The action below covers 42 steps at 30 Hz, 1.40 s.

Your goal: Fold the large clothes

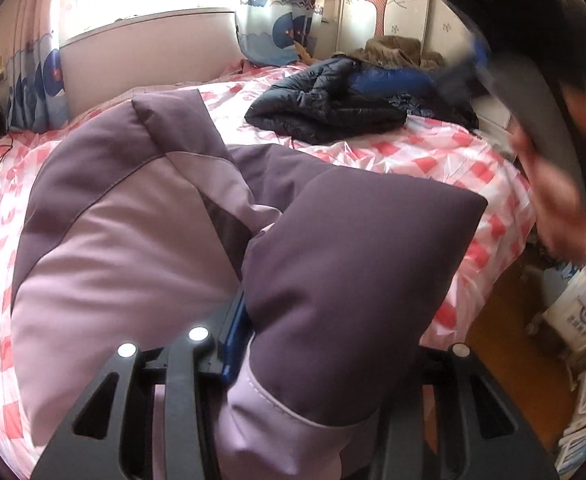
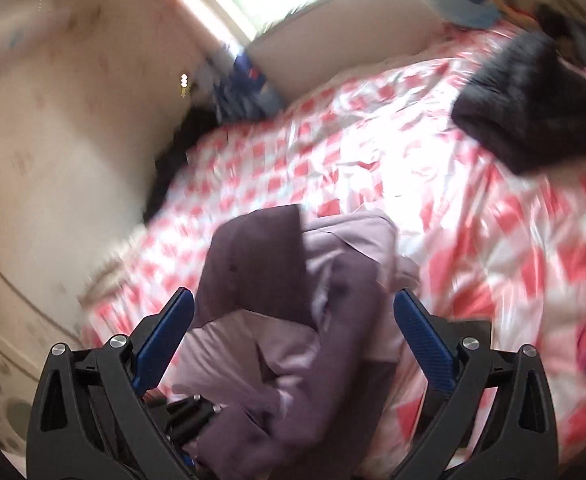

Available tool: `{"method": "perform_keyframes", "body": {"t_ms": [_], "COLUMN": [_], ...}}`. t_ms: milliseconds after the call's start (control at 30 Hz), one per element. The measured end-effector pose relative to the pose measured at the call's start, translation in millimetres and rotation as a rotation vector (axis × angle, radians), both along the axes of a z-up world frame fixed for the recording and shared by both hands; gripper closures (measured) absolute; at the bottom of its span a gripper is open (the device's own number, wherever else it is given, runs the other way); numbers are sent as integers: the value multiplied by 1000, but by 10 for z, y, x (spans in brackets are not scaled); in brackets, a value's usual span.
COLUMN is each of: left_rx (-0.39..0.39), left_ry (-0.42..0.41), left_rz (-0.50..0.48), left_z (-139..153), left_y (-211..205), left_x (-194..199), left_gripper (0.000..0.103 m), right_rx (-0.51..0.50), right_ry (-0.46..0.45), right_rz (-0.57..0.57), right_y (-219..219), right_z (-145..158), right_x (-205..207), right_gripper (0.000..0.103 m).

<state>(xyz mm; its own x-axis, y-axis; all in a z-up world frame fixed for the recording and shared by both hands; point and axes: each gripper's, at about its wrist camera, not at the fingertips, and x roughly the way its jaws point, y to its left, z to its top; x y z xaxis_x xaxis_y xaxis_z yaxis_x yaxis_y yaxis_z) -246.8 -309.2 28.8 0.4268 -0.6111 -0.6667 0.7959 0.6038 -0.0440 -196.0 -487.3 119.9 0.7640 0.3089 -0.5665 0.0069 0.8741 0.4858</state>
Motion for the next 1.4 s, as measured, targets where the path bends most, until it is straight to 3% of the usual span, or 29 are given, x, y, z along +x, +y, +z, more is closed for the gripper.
{"method": "perform_keyframes", "body": {"t_ms": [100,167,300,433,567,667,733,800,867,1000,1067,1167,1233,1333,1400], "left_rx": [41,67,92,52,2,5,3,11,11,-55,-43,44,92,87,72], "left_ry": [-46,-76,-81,40,145,149,152,111,68,51,57,113,28,31,50], "left_rz": [-7,-14,-42,-86,-81,-153,-186,-166,-121,-29,-40,-105,-127,-136,-132], "left_z": [-61,-70,-22,175,371,437,519,589,628,647,501,104,29,25,16], "left_y": [-13,-24,87,382,574,557,650,757,845,759,560,261,174,189,235], "left_x": [-110,-135,-158,-163,-2,-75,-184,-197,-113,208,314,327,186,191,269], "left_gripper": [60,58,53,51,51,50,43,36,35,29,29,29,29,28,28], "right_rx": [-119,-199,-128,36,59,80,89,91,60,-22,-53,-64,-84,-143,-137], "right_ry": [122,230,316,298,214,194,196,198,187,183,185,217,282,350,311], "right_rz": [75,82,27,-12,-54,-54,-43,-36,-28,-31,-40,-33,-7,-14,-30], "right_y": [331,493,346,200,198,146,71,36,78,143,123,27,-46,-105,-95], "right_z": [-110,-374,-1010,-1512,-1706,-1814,-1874,-1896,-1869,-1797,-1791,-1790,-1733,-1426,-1134], "right_x": [476,806,960,707,562,545,541,552,490,344,222,149,194,198,178], "right_gripper": [6,6,6,6,6,6,6,6,6,6,6,6,6,6,6]}}
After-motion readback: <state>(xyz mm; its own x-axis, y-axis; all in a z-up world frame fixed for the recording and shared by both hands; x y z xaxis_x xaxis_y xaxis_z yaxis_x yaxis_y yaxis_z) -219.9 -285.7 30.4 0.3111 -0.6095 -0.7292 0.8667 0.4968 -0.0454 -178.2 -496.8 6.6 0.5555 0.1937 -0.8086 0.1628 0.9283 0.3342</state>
